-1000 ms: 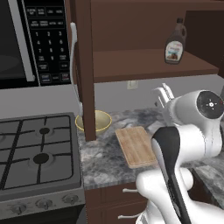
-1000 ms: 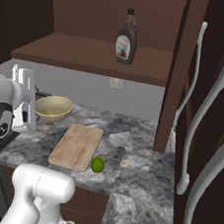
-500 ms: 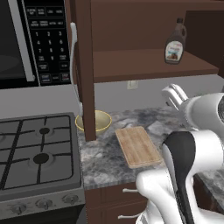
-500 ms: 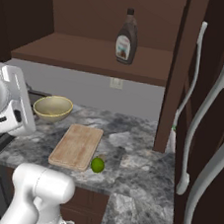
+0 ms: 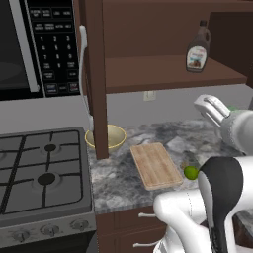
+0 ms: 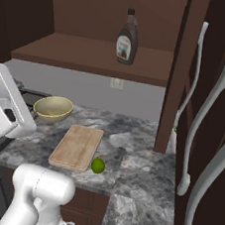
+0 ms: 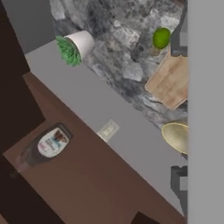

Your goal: Open the cabinet. Place the bowl and condiment on the counter. Then place the lime and garlic on the cutting board.

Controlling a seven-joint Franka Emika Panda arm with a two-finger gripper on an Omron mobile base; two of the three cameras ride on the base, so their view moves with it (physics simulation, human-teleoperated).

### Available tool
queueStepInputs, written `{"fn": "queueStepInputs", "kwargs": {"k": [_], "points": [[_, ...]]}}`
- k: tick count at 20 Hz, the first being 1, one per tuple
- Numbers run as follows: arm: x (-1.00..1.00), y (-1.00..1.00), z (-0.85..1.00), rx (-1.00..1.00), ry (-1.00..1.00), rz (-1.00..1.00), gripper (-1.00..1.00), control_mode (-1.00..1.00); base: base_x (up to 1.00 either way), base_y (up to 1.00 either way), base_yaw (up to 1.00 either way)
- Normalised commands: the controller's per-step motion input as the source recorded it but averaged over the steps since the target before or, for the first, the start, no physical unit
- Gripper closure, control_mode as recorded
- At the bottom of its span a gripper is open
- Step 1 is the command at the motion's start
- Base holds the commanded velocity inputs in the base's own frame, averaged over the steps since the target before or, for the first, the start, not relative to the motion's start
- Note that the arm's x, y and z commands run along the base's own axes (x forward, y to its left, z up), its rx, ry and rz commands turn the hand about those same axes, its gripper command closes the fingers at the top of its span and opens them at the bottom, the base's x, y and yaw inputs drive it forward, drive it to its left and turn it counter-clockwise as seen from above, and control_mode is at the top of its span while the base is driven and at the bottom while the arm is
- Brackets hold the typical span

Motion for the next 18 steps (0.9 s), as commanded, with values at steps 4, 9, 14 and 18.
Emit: {"fn": "queueStepInputs", "kwargs": {"k": [4, 9, 14, 18], "points": [[-0.28, -0.07, 0.29, -0.16, -0.12, 0.06, -1.00, -1.00, 0.00, 0.00, 0.00], [-0.14, -0.09, 0.26, -0.15, -0.12, 0.04, -1.00, -1.00, 0.00, 0.00, 0.00], [-0.06, -0.04, 0.34, -0.12, -0.12, 0.01, -1.00, -1.00, 0.00, 0.00, 0.00], [-0.06, 0.00, 0.37, -0.13, -0.11, 0.00, -1.00, -1.00, 0.00, 0.00, 0.00]]}}
